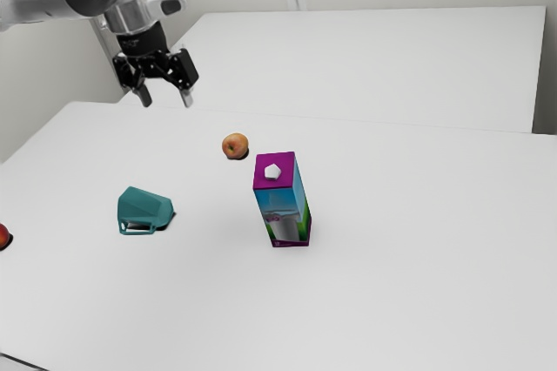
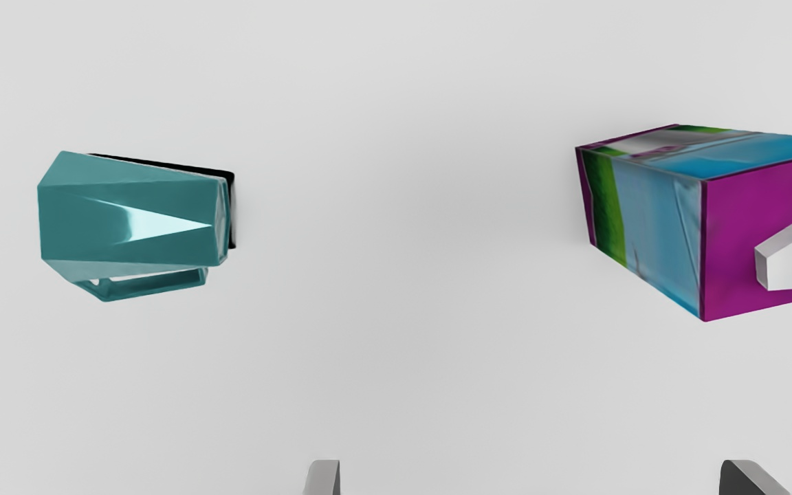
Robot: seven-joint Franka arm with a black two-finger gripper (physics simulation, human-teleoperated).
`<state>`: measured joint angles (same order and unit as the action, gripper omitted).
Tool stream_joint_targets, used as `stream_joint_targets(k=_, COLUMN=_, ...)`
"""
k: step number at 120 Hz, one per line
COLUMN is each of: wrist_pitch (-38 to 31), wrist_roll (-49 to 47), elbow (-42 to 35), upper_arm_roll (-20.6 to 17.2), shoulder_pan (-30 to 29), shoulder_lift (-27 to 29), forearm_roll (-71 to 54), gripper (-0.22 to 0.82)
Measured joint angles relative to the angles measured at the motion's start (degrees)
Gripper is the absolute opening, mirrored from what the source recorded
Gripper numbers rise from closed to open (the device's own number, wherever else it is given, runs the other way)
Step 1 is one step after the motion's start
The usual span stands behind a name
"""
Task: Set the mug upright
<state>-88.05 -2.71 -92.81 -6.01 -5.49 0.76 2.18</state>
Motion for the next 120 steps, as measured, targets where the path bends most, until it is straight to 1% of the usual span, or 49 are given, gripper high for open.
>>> stream_joint_targets(k=12, wrist_pitch=-0.09, wrist_roll=-0.05, elbow=-4.03, upper_arm_roll=-0.13, shoulder_pan=-0.54, shoulder_lift=0.88, forearm_roll=1.22, gripper=0.60)
stream_joint_targets(k=27, wrist_pitch=-2.91, wrist_roll=1.69, elbow=-8.99, upper_arm_roll=-0.06, shoulder_pan=-2.17, shoulder_lift=2.37, forearm_roll=3.03, gripper=0.60)
stream_joint_targets(k=64, wrist_pitch=-9.90, wrist_roll=14.10, elbow=-15.93, upper_arm_roll=0.03, shoulder_pan=-15.40, shoulder_lift=1.75, forearm_roll=12.27, gripper=0.60)
stream_joint_targets(k=91, wrist_pitch=-12.17, wrist_roll=27.01, elbow=-17.47, upper_arm_roll=0.11, shoulder_pan=-23.20, shoulder_lift=-3.46, forearm_roll=20.70, gripper=0.60)
stream_joint_targets(k=109, wrist_pitch=-12.41, wrist_roll=35.40, elbow=-17.69, upper_arm_roll=0.07, shoulder_pan=-28.72, shoulder_lift=-6.36, forearm_roll=23.75, gripper=0.60)
stream_joint_targets(k=120, wrist_pitch=-12.49, wrist_roll=40.14, elbow=-17.56, upper_arm_roll=0.08, shoulder_pan=-31.13, shoulder_lift=-8.74, forearm_roll=25.26, gripper=0.60)
